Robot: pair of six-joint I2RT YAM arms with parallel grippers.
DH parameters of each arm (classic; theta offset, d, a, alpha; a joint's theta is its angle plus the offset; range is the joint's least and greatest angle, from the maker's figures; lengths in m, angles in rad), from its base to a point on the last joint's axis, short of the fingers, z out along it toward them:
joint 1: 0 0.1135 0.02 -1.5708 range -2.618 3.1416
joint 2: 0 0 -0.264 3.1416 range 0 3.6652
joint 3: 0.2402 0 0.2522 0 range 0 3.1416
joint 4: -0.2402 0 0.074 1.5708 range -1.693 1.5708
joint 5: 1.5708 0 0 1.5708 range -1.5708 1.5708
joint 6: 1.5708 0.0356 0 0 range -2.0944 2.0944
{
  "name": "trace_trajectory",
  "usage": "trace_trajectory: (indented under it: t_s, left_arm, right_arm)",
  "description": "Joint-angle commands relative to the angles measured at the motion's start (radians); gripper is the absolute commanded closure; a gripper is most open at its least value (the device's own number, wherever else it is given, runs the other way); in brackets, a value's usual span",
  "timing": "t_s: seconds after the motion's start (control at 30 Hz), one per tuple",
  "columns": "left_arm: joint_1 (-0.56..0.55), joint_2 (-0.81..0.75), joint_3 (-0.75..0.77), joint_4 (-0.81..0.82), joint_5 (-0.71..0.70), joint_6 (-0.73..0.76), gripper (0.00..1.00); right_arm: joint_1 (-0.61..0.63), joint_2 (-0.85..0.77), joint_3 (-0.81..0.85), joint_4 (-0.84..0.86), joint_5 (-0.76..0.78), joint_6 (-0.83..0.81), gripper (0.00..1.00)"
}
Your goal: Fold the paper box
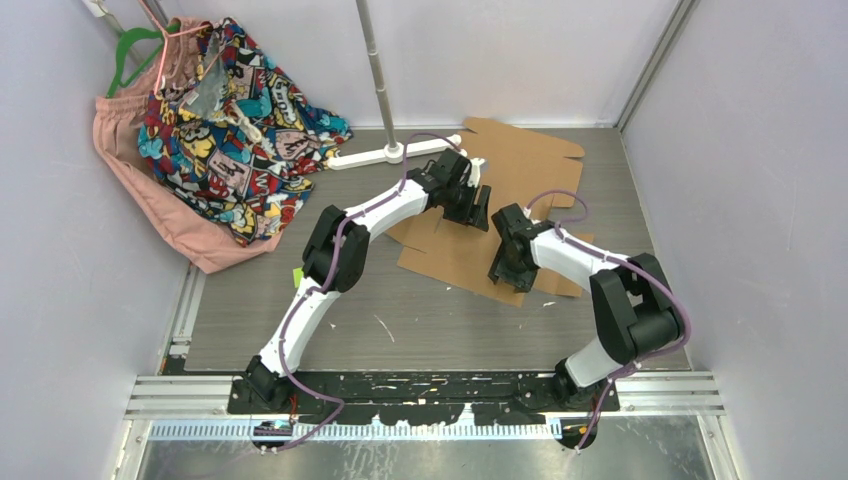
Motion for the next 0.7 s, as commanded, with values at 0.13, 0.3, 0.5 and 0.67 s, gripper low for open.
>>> trace_trajectory:
  t_s: [0.13,0.3,0.5,0.67]
  left_arm:
    - [-0.003,0.048,-0.04,-0.014,-0.043,0.039,0.38]
    - [0.004,-0.014,-0.099,0.013,-0.04,0.05,0.35]
    - [0.023,-0.111,-0.179,0.06,0.009,0.071,0.31]
    - [0.036,-0.241,-0.306,0.111,0.01,0.088,0.28]
  right_arm:
    - [0.063,0.103,0.052,0.073,-0.011,0.019,0.46]
    - [0.069,0.132,0.037,0.088,-0.014,0.017,0.46]
    - [0.071,0.15,0.033,0.102,-0.024,0.015,0.46]
    - [0.07,0.154,0.032,0.109,-0.031,0.011,0.46]
